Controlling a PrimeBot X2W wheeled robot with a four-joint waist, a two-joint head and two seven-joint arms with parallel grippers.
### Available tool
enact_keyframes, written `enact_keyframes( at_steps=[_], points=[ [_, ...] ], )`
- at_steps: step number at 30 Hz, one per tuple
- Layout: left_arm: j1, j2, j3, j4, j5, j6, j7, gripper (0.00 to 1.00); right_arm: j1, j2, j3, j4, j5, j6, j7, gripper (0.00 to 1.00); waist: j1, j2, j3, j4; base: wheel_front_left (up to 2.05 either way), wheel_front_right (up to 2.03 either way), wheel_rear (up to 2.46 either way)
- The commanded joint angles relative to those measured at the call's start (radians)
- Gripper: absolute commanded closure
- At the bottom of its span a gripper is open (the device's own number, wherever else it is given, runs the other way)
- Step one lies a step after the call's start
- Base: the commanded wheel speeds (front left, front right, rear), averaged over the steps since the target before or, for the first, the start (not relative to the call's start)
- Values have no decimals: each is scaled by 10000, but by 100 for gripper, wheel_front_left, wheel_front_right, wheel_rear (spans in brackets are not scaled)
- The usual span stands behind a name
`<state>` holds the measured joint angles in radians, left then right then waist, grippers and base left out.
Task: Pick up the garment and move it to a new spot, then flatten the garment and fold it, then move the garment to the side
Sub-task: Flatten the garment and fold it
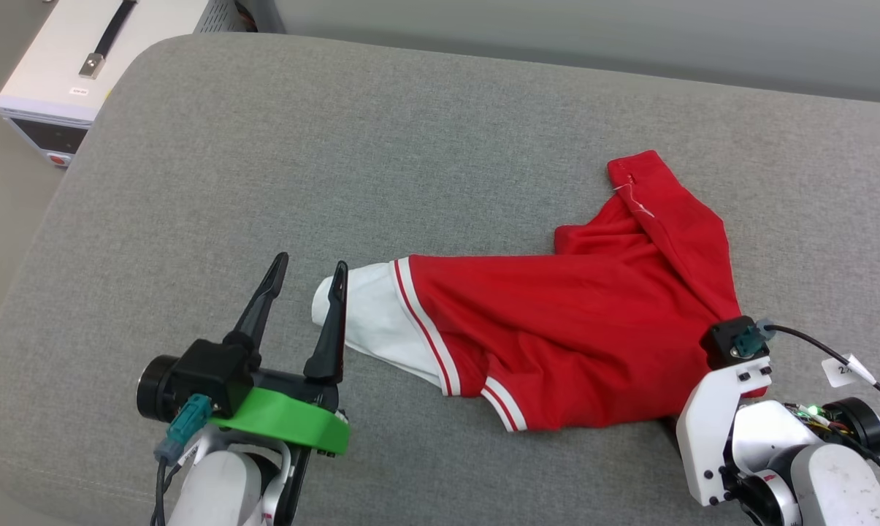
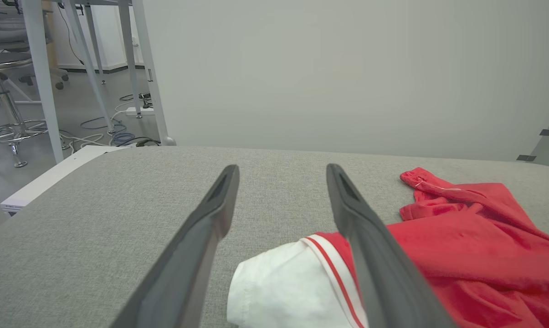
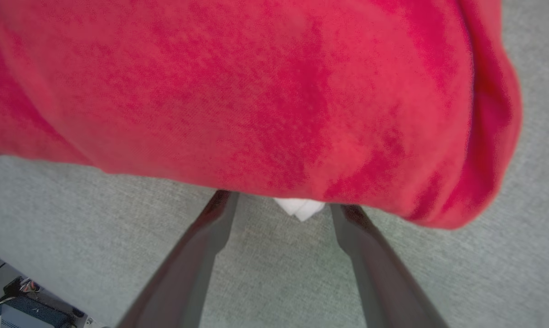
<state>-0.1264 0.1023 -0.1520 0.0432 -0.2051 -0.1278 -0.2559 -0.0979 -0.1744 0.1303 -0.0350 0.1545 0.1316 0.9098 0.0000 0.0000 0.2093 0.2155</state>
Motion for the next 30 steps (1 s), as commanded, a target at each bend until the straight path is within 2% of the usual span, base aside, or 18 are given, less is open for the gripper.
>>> enact_keyframes(
  at_steps=[1,2,3,5,10,15,21,30],
  points=[
    [-210,-7,6,15,-67,-28,-58,0,-94,-62,171,266,-49,-9,-95,0,0,0,62,49,0,0,0],
    [-217,-2,-2,29,-76,-28,-58,0,-109,-103,264,397,-37,-9,-134,4,0,0,73,54,0,0,0],
    [-221,4,-4,35,-82,-28,-58,0,-114,-140,350,498,-16,-9,-157,51,0,0,77,53,0,0,0],
    [-208,21,3,56,-92,-28,-59,0,-137,-219,507,675,40,-9,-271,100,0,0,62,36,0,0,0],
    [-117,73,39,122,-77,-28,-59,0,-175,-383,602,958,276,-9,-616,100,0,0,-113,-116,0,0,0],
    [-18,131,65,161,-61,-28,-59,0,-150,-628,238,896,473,-9,-841,100,0,0,-362,-398,0,0,0],
    [89,152,-19,206,-67,-28,-59,0,-19,-1266,-944,527,681,-9,-663,100,0,0,-623,-753,0,0,0],
    [42,136,-97,198,-112,-28,-59,0,133,-2147,-3267,214,624,-9,-76,100,0,0,-465,-1046,0,0,0]
  ],
)
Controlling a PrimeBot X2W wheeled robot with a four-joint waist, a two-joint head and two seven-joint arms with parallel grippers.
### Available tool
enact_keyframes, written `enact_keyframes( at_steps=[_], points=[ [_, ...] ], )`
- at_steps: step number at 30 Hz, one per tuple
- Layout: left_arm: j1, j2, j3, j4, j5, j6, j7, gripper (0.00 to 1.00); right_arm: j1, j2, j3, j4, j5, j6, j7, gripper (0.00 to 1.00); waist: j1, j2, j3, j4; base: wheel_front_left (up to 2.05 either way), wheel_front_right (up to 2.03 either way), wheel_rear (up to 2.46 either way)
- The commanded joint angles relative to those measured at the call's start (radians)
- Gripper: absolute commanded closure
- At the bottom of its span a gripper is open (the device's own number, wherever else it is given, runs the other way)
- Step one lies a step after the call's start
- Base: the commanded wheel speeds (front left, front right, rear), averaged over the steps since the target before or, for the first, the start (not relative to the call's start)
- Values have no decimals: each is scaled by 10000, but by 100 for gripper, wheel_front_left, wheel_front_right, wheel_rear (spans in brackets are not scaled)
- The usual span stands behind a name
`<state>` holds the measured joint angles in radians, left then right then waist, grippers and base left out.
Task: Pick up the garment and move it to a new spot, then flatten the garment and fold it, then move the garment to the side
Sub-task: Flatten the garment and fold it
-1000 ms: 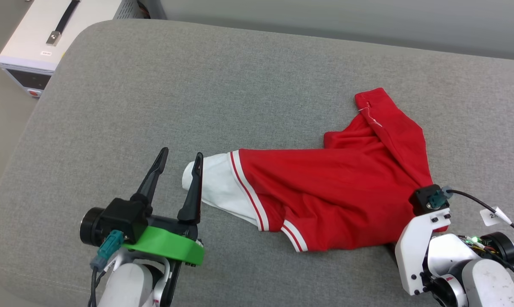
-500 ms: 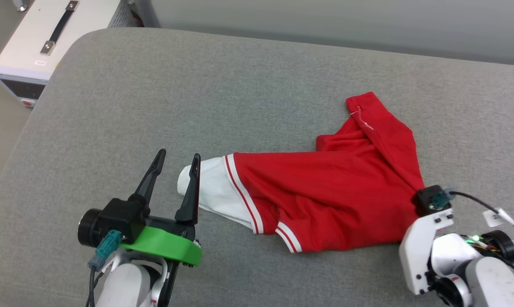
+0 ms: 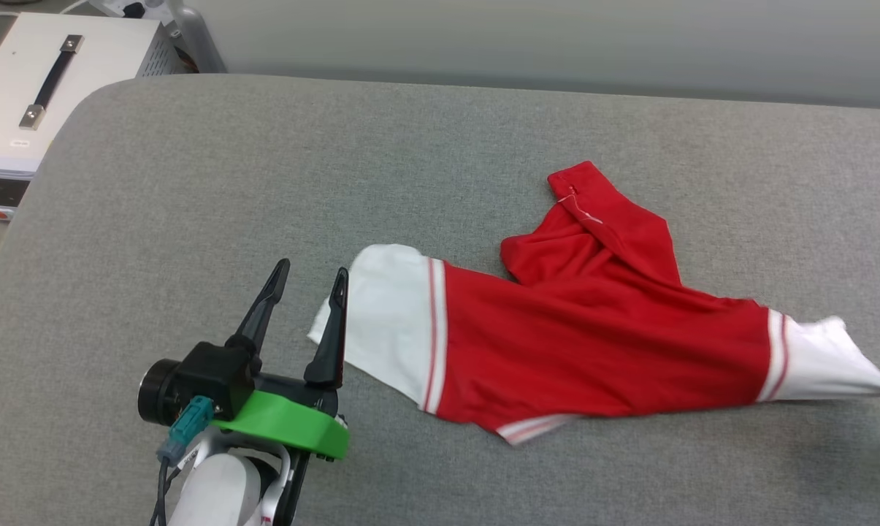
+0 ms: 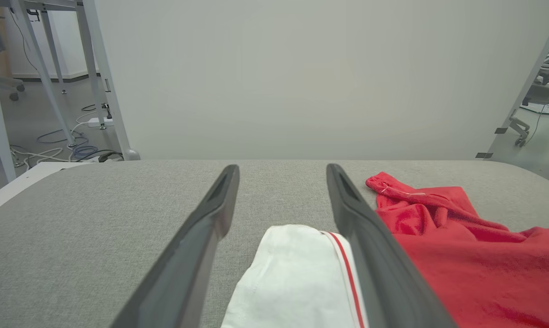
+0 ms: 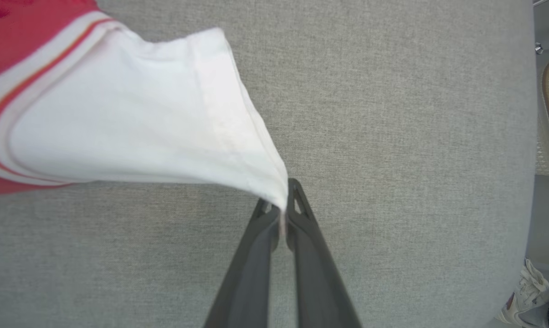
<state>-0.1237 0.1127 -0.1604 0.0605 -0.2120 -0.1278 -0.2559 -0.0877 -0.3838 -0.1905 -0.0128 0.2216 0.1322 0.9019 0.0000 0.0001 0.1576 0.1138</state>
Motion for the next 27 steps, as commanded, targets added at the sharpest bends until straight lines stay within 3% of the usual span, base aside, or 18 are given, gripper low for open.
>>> enact_keyframes(
  at_steps=[1,8,12,13,14,20,27],
  points=[
    [-3,31,-19,26,-47,-28,-59,0,5,-101,-286,52,-63,-15,6,100,0,-1,94,-39,0,0,0],
    [-179,41,-124,118,-120,-28,-59,0,-377,-434,-1686,791,-847,-15,-736,100,0,-1,290,11,0,0,0],
    [-254,73,-151,192,-156,-28,-59,0,-624,-365,-1899,1433,-1304,-15,-1394,100,0,-1,316,32,0,0,0],
    [-255,81,-145,210,-162,-29,-59,0,-680,-306,-1883,1527,-1379,-15,-1582,82,0,-1,301,22,0,0,0],
    [-242,91,-125,229,-167,-29,-59,0,-763,-201,-1869,1620,-1436,-15,-1819,0,0,-1,273,-5,0,0,0],
    [-143,141,-118,323,-172,-29,-59,0,-1179,351,-1676,1593,-1448,-15,-3303,0,0,-1,10,-208,0,0,0],
    [30,172,-83,322,-202,-29,-59,0,-1077,960,-1148,658,-936,-15,-4717,0,0,-1,-441,-396,0,0,0]
  ],
)
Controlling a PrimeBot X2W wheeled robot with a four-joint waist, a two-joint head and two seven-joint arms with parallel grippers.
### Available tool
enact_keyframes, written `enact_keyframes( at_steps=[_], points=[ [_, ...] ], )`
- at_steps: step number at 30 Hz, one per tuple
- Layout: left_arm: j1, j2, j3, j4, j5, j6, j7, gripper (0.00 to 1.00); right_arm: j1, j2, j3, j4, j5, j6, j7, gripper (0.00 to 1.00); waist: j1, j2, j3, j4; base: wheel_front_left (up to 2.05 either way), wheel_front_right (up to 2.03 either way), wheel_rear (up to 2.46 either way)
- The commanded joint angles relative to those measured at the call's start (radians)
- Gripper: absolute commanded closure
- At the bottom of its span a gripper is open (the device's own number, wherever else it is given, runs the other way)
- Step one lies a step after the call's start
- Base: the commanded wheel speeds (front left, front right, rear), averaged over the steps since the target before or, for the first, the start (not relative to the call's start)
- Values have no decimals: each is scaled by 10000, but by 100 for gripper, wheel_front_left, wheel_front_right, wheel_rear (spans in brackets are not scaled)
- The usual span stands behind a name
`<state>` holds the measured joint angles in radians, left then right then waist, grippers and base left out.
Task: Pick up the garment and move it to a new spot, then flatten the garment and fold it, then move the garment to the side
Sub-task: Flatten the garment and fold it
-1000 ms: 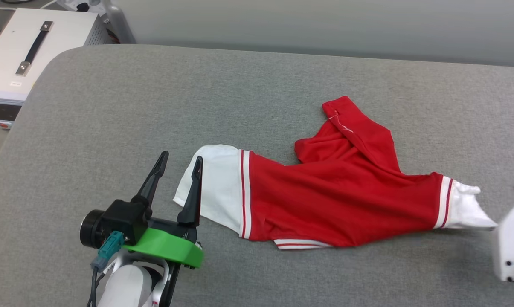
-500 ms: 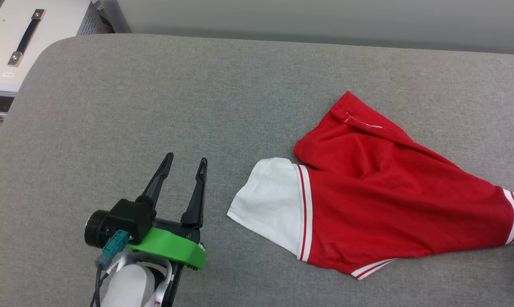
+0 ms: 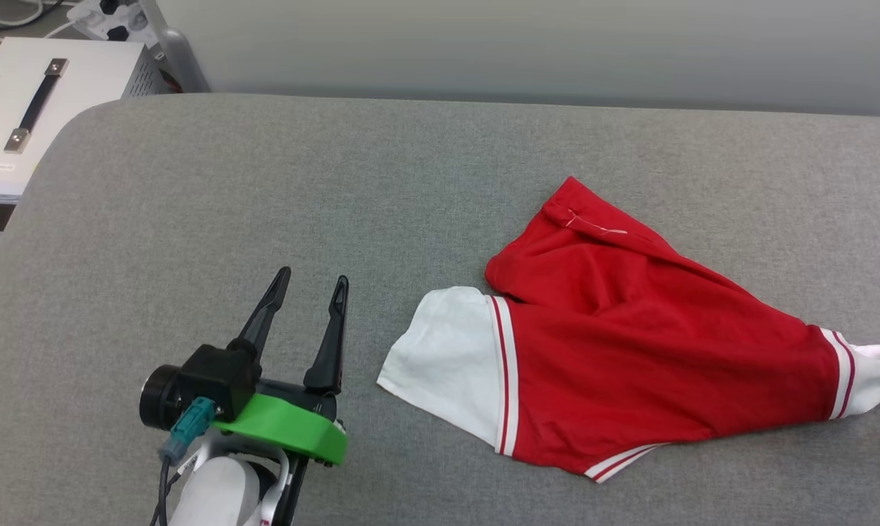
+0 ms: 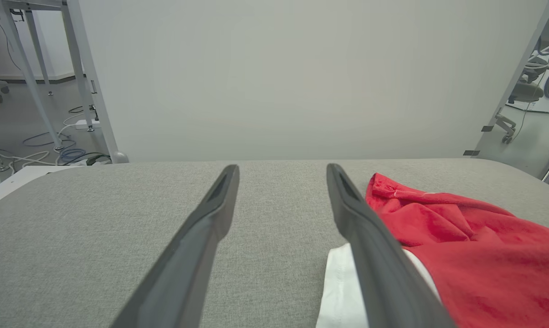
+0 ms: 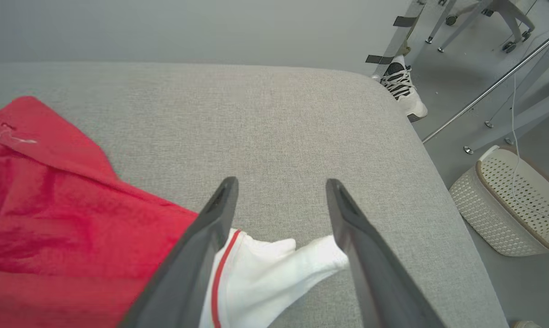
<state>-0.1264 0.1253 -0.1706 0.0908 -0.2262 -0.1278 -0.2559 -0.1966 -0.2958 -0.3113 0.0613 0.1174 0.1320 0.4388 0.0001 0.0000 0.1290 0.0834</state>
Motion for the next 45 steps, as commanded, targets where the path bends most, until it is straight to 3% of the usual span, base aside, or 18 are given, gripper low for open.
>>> enact_keyframes(
  at_steps=[1,7,15,20,24,29,39,40,41,42,45],
  points=[
    [95,48,25,17,-64,-29,-59,0,80,160,173,-231,215,-13,-156,0,-1,0,-199,-108,0,0,0],
    [189,41,-9,-57,-95,-29,-59,0,397,209,1223,-1173,671,-13,304,0,-1,0,-230,-72,0,0,0],
    [-21,-29,-143,-211,-173,-29,-59,0,-376,-480,2953,-1517,1538,-13,3331,0,-1,0,281,509,0,0,0],
    [-151,-97,-181,-187,-210,-29,-59,0,-1330,-827,3783,-1090,2031,-13,5346,0,-1,0,657,1034,0,0,0],
    [-292,-155,-224,-179,-246,-29,-59,0,-2034,-871,4094,-510,2201,-13,6219,0,-1,0,958,1462,0,0,0],
    [-466,-213,-312,-173,-294,-29,-59,0,-2660,-929,4256,391,2183,-13,6712,0,-1,0,1313,1939,0,0,0],
    [-644,-310,-431,-159,-315,-29,-59,0,-2990,-1059,4385,2098,1768,-13,6227,0,-1,0,1744,2592,0,0,0],
    [-641,-315,-429,-154,-313,-29,-59,0,-2964,-1073,4410,2235,1771,-13,6244,13,-1,0,1750,2617,0,0,0],
    [-638,-323,-433,-152,-313,-29,-59,0,-2943,-1109,4468,2354,1787,-13,6245,69,-1,0,1761,2651,0,0,0],
    [-637,-331,-441,-149,-313,-29,-59,0,-2943,-1147,4503,2417,1801,-13,6197,100,-1,0,1763,2678,0,0,0],
    [-632,-352,-498,-108,-312,-29,-59,0,-3094,-1273,4490,2562,1755,-13,5724,100,-1,0,1711,2762,0,0,0]
  ],
)
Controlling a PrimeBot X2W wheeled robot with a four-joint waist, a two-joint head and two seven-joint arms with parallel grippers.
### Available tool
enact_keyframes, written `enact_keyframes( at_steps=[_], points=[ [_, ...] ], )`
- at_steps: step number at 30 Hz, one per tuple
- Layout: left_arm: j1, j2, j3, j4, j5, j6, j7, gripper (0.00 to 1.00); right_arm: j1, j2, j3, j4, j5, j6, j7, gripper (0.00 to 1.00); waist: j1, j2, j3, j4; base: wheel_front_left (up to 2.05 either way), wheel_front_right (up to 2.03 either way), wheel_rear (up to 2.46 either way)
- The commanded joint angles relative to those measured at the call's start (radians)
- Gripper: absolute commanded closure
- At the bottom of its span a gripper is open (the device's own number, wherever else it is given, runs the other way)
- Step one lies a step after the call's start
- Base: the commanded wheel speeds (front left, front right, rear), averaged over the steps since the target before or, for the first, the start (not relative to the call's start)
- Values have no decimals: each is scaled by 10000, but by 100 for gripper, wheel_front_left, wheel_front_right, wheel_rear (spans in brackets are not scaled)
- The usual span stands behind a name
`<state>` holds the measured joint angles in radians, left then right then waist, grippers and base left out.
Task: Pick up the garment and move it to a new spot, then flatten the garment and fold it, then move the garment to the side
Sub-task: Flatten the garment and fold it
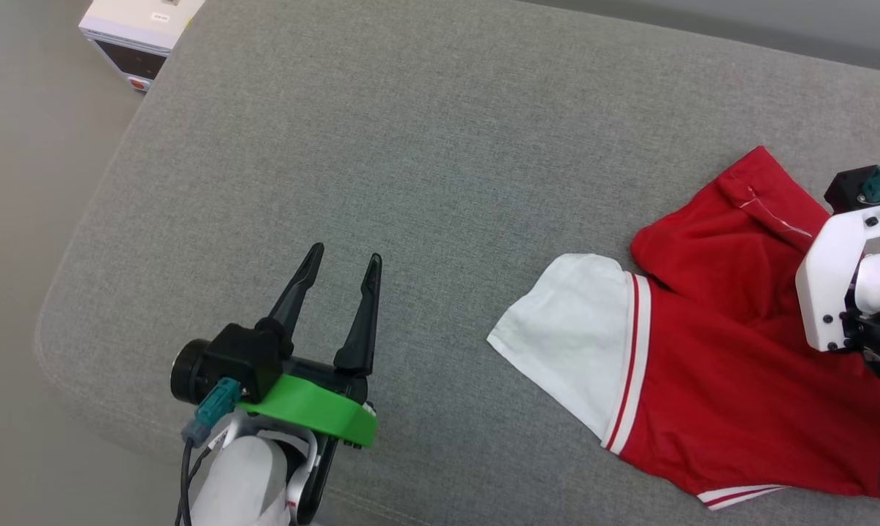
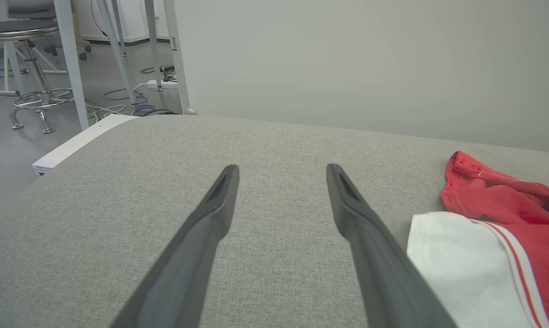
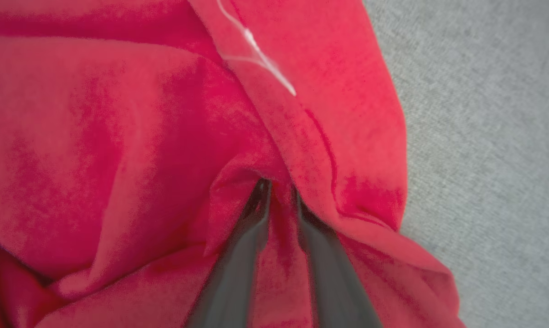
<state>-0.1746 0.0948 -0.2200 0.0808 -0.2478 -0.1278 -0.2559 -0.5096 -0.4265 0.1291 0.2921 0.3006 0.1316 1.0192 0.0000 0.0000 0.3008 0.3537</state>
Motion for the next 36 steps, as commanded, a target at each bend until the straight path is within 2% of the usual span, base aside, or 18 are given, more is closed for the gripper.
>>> enact_keyframes(
  at_steps=[1,7,13,25,26,27,36],
  points=[
    [-146,-53,-17,5,-96,-29,-59,0,-54,11,47,293,-105,-9,-261,100,0,0,-27,79,0,0,0],
    [-154,-99,-137,4,-105,-29,-59,0,-985,-153,-156,735,-457,-9,-1249,100,0,0,-66,251,0,0,0],
    [-218,-148,-223,-64,-155,-29,-59,0,-2401,-474,-395,1500,-1335,-9,-2193,100,0,0,226,553,0,0,0],
    [-476,-347,-303,-66,-315,-29,-59,0,-4687,-777,-692,3657,-3026,-9,-4123,100,0,0,831,1269,0,0,0],
    [-481,-357,-302,-54,-319,-29,-59,0,-4728,-746,-714,3883,-3115,-9,-4170,83,0,0,829,1288,0,0,0],
    [-486,-368,-302,-35,-321,-29,-59,0,-4751,-706,-699,4130,-3218,-9,-4241,0,0,0,810,1305,0,0,0],
    [-375,-400,-117,58,-226,-29,-59,0,-4540,-138,-830,5233,-3022,-9,-5724,0,0,0,141,877,0,0,0]
  ],
)
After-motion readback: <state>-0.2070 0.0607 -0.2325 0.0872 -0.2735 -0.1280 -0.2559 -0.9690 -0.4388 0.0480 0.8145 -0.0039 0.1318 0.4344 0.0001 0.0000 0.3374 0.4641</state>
